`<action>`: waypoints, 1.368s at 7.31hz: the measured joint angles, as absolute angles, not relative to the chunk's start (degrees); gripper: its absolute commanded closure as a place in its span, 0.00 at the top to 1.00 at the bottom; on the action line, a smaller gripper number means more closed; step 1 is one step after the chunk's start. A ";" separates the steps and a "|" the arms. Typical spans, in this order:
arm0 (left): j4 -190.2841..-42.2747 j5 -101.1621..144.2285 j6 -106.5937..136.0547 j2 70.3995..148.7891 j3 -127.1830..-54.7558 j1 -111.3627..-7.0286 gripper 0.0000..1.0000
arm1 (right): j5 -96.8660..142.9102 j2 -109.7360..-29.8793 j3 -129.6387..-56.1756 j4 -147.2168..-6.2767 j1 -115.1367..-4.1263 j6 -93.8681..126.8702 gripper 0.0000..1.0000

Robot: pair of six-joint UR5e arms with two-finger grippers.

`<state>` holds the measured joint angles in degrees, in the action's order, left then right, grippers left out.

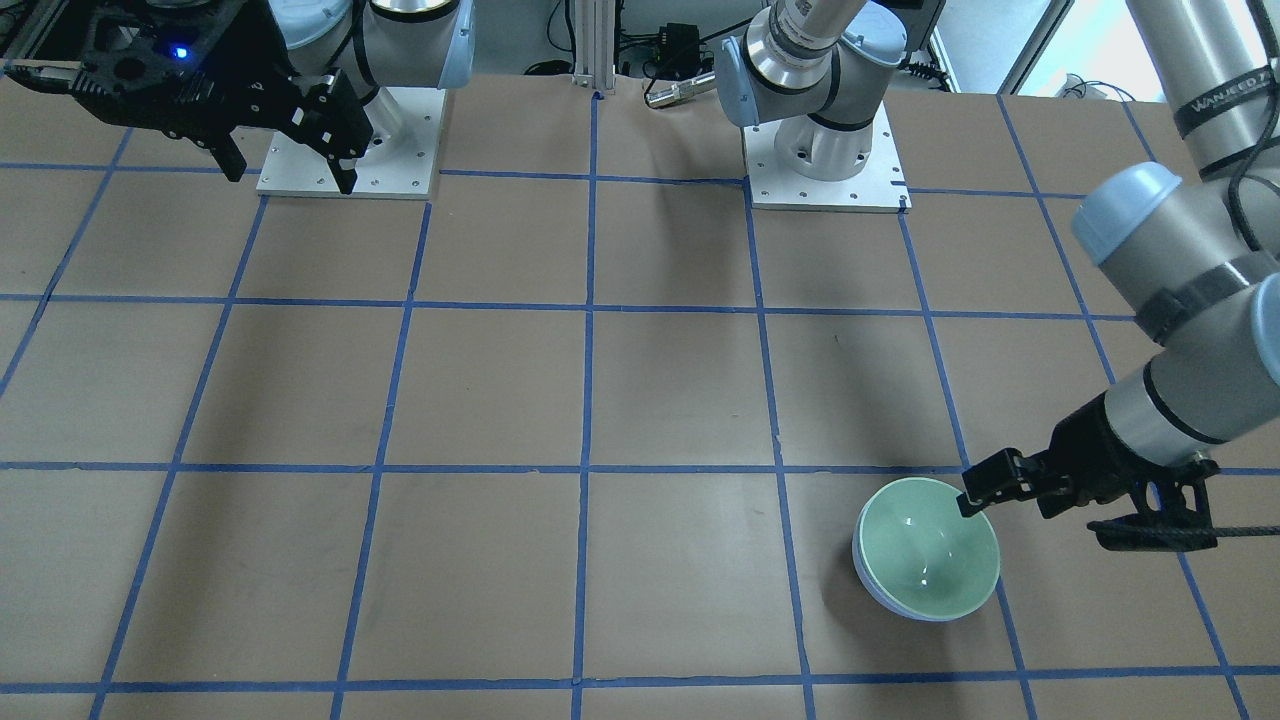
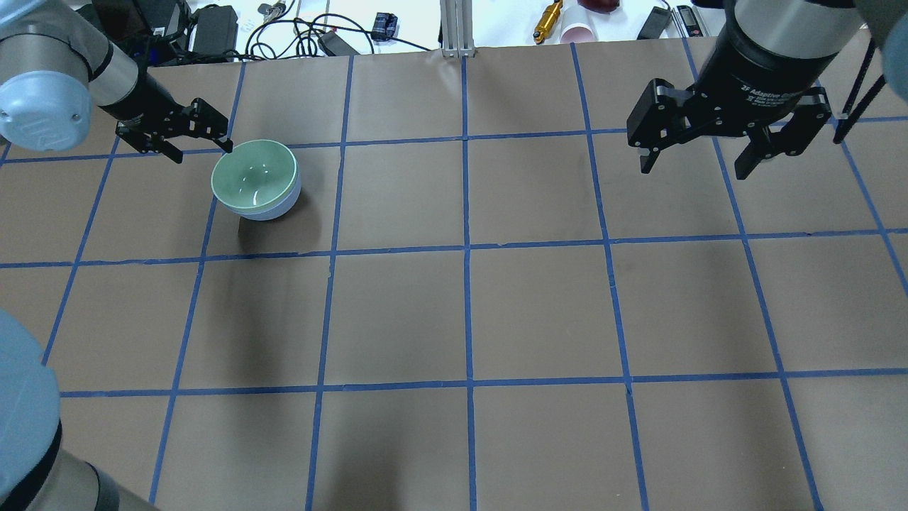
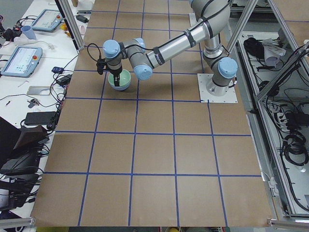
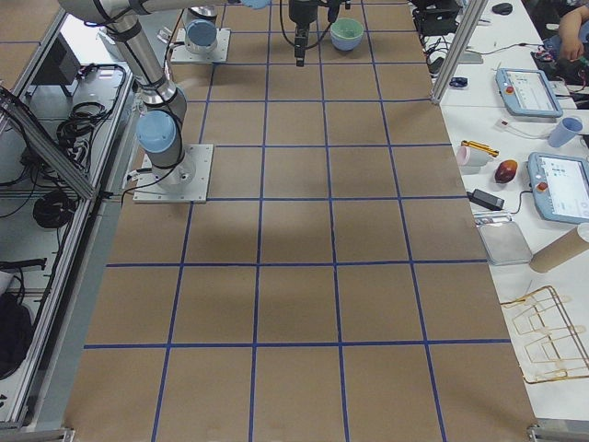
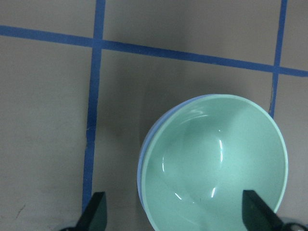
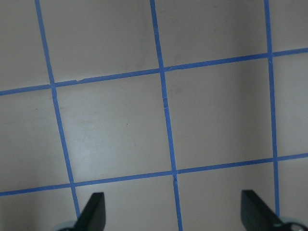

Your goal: Stack green bowl on blue bowl

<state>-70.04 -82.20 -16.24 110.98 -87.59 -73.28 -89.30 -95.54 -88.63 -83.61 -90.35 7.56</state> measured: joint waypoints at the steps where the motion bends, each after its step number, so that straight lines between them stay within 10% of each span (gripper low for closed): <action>1: -72.20 -85.52 -15.87 108.47 -87.64 -76.53 1.00 | -89.30 -95.54 -88.63 -83.61 -90.35 7.56 1.00; 10: -86.30 -90.57 -8.37 92.91 -87.69 -88.77 1.00 | -89.30 -95.54 -88.63 -83.63 -90.35 7.56 1.00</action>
<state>-86.30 -90.57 -8.37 92.91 -87.69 -88.77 -89.30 -95.54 -88.63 -83.63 -90.35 7.56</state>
